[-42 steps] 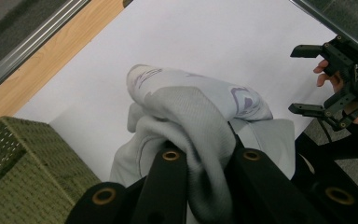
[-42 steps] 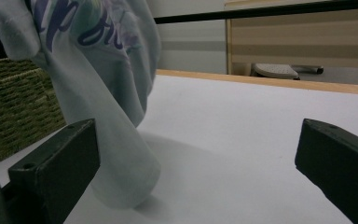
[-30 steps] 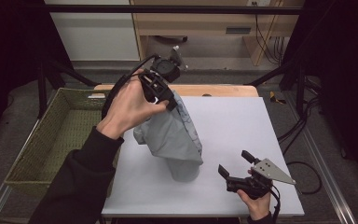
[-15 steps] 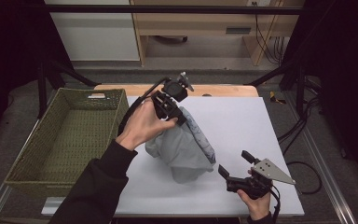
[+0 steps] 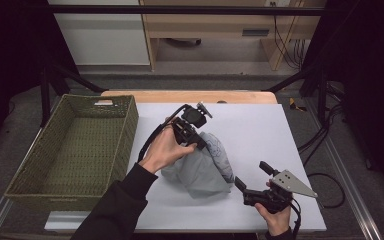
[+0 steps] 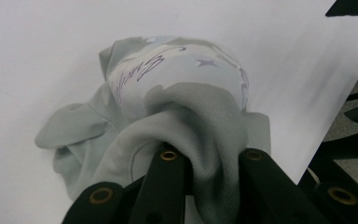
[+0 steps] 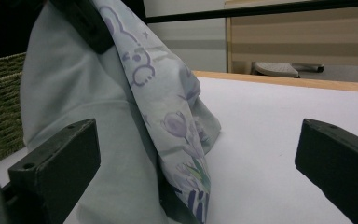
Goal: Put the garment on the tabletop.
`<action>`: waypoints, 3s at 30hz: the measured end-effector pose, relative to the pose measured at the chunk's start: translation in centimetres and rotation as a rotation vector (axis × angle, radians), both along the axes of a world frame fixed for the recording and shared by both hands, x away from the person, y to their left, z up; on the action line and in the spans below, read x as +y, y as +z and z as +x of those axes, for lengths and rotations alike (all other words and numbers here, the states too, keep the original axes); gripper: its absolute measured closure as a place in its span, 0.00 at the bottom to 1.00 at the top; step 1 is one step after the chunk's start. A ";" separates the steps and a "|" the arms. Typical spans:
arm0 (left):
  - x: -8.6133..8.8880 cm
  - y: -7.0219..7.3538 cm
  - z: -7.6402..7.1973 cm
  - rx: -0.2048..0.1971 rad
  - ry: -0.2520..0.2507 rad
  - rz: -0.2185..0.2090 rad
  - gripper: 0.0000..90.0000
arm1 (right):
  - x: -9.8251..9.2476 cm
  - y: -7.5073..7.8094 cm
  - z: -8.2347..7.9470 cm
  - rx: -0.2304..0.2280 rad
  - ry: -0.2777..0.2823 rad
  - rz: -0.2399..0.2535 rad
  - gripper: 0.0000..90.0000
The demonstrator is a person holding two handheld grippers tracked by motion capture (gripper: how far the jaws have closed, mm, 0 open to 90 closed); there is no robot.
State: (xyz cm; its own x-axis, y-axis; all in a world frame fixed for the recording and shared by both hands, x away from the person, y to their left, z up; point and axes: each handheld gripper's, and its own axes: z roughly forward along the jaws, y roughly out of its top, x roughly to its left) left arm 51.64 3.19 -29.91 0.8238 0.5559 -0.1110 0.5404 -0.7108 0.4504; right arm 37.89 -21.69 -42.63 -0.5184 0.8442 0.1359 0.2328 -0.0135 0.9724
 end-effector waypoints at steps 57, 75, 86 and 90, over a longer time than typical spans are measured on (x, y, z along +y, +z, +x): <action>4.2 -0.5 -4.5 -0.339 0.090 -0.297 0.04 | 0.0 0.0 0.1 0.005 0.006 0.010 0.00; 10.1 -4.5 -7.1 -0.418 0.139 -0.477 0.05 | -0.3 0.2 0.1 0.006 0.004 0.021 0.00; 12.7 -6.1 -9.6 -0.437 0.160 -0.526 0.05 | -0.5 0.4 0.0 0.003 0.000 0.018 0.00; 14.0 -7.0 -10.7 -0.451 0.173 -0.554 0.05 | -0.7 0.5 -0.1 0.000 0.006 0.013 0.00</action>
State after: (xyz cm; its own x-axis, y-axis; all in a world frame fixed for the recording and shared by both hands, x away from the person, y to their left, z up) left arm 40.98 17.15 -36.90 0.7610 0.6433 -0.0842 0.3015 -0.2356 0.9239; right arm 37.84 -22.35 -42.16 -0.5234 0.8394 0.1465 0.2330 -0.0244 0.9722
